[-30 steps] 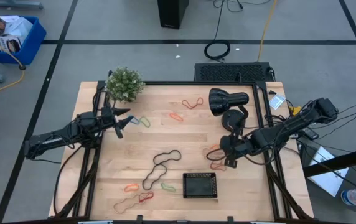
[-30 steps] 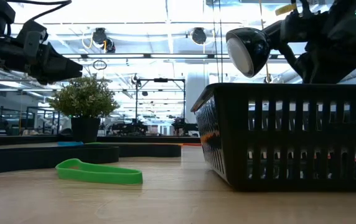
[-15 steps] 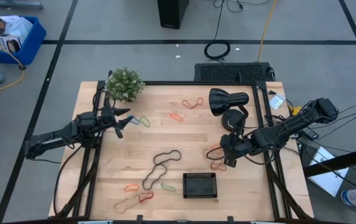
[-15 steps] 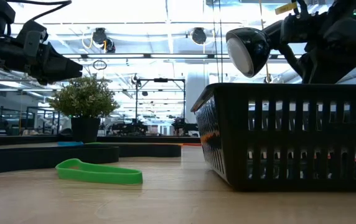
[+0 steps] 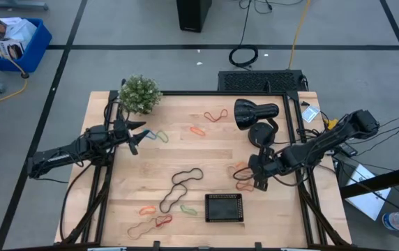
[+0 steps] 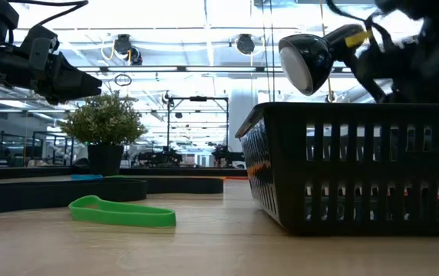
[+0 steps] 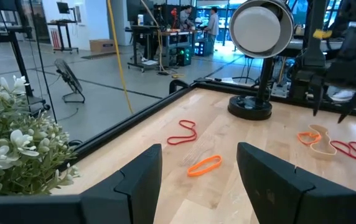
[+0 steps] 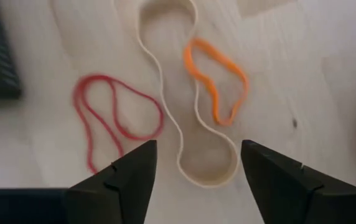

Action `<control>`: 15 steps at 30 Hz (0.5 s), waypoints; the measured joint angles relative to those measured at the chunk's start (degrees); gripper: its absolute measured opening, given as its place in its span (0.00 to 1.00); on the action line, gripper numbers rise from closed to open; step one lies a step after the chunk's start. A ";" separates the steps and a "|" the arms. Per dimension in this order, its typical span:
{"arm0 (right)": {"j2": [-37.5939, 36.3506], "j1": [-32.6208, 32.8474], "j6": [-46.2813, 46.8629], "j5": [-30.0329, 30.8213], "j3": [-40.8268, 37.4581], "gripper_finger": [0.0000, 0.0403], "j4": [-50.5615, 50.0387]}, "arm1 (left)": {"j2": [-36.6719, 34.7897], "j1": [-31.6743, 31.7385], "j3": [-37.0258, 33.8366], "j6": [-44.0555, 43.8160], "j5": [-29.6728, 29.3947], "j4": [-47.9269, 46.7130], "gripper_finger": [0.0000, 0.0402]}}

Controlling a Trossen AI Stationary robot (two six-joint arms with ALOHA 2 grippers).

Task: Pick and place rubber bands into bin
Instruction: Put the top brown rubber band into the black bin

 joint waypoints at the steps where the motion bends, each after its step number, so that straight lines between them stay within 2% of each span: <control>1: 0.00 0.00 -0.07 0.04 -0.95 0.55 0.65 | 0.00 0.01 0.00 0.00 0.00 0.00 0.54; 15: -0.04 -0.28 -0.97 4.74 -2.58 0.43 0.69 | 0.00 0.01 0.07 -0.04 -0.01 0.02 0.54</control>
